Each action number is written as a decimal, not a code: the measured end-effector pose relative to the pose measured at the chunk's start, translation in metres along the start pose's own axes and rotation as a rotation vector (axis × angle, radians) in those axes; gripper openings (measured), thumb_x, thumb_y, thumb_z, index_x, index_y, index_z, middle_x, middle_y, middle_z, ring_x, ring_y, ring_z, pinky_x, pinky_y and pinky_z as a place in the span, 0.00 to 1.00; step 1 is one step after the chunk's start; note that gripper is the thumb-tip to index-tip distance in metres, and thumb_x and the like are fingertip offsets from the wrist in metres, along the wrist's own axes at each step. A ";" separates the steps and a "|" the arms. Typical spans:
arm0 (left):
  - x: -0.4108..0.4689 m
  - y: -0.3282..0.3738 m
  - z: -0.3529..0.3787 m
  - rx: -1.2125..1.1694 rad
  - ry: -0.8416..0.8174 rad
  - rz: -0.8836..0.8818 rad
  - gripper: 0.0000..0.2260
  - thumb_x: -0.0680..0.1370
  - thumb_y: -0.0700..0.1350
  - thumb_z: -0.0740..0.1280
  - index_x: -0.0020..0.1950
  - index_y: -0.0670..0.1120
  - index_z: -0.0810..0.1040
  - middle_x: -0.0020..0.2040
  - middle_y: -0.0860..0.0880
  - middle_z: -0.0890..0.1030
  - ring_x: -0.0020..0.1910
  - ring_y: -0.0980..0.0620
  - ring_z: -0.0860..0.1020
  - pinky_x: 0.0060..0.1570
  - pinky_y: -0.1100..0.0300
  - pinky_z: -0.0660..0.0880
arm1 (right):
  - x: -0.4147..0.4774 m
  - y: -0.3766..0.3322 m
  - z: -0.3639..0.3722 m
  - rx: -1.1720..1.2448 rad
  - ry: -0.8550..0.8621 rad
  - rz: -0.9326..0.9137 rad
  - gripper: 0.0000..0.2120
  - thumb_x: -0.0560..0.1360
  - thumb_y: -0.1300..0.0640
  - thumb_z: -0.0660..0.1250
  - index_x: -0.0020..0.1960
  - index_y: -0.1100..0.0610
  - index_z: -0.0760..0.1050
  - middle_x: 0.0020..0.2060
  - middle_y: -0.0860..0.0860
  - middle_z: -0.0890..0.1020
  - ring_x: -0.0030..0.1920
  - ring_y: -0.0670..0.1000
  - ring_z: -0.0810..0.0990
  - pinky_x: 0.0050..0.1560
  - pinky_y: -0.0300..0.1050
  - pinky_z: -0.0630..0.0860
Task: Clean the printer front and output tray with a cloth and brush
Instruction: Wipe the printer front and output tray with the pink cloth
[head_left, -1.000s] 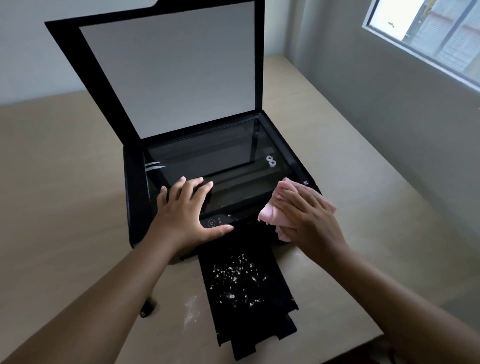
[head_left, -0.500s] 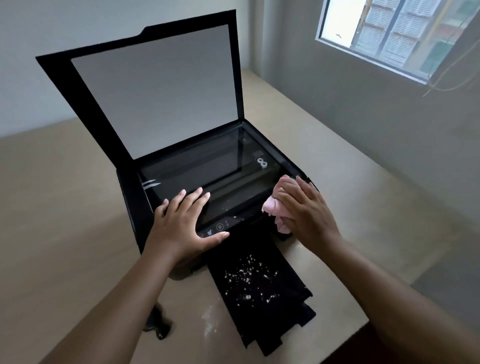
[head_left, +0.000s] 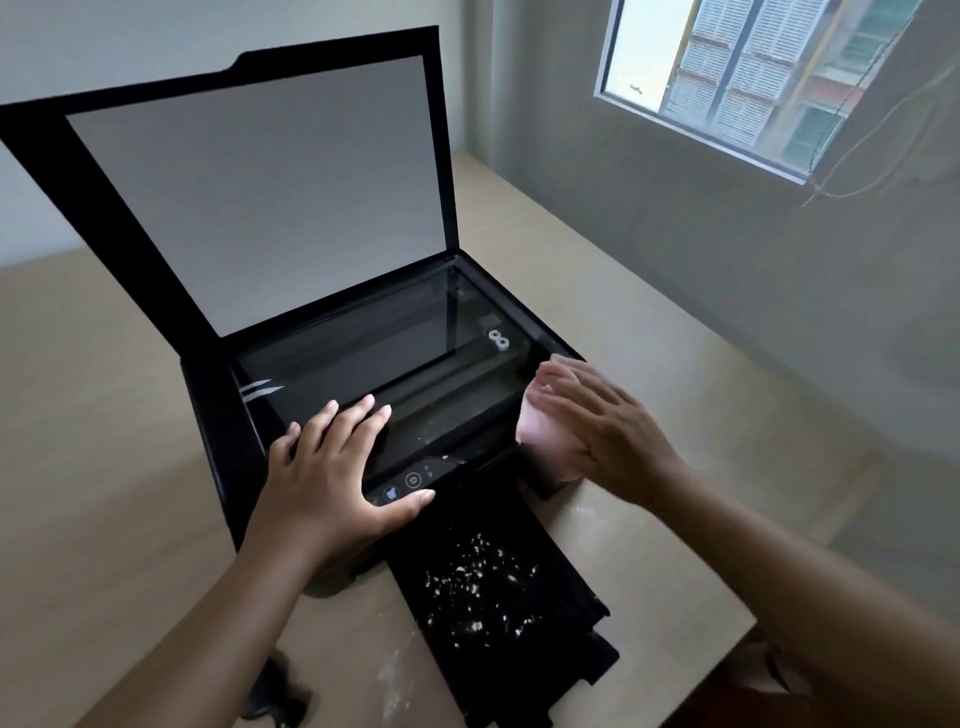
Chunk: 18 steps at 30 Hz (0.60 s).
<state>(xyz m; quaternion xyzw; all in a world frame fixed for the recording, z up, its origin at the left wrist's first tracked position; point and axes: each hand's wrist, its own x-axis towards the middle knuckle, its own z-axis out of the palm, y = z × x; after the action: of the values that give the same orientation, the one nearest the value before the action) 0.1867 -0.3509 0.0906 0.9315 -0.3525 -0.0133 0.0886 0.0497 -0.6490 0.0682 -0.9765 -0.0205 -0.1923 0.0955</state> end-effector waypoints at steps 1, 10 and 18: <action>0.000 0.000 0.000 0.000 -0.002 -0.001 0.46 0.64 0.81 0.49 0.78 0.60 0.53 0.79 0.60 0.52 0.78 0.55 0.47 0.75 0.49 0.46 | 0.003 0.003 -0.002 0.023 0.004 0.078 0.23 0.78 0.47 0.62 0.69 0.55 0.72 0.71 0.53 0.72 0.76 0.53 0.63 0.74 0.53 0.64; 0.000 0.000 0.000 0.019 -0.001 -0.001 0.47 0.64 0.81 0.48 0.78 0.59 0.55 0.79 0.60 0.53 0.78 0.54 0.49 0.74 0.49 0.47 | 0.003 -0.028 0.012 0.047 0.067 0.019 0.20 0.74 0.53 0.66 0.64 0.56 0.76 0.68 0.52 0.75 0.74 0.52 0.67 0.73 0.51 0.64; 0.002 0.000 0.000 0.015 0.007 -0.001 0.47 0.64 0.81 0.47 0.78 0.59 0.54 0.79 0.60 0.53 0.78 0.54 0.49 0.74 0.49 0.47 | 0.038 -0.033 0.015 -0.028 0.061 0.413 0.24 0.77 0.48 0.56 0.72 0.51 0.69 0.74 0.49 0.68 0.77 0.49 0.60 0.78 0.47 0.54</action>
<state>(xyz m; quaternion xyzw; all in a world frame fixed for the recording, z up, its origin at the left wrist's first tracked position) 0.1880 -0.3523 0.0907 0.9325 -0.3516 -0.0076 0.0827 0.0876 -0.6136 0.0749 -0.9550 0.1855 -0.1983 0.1197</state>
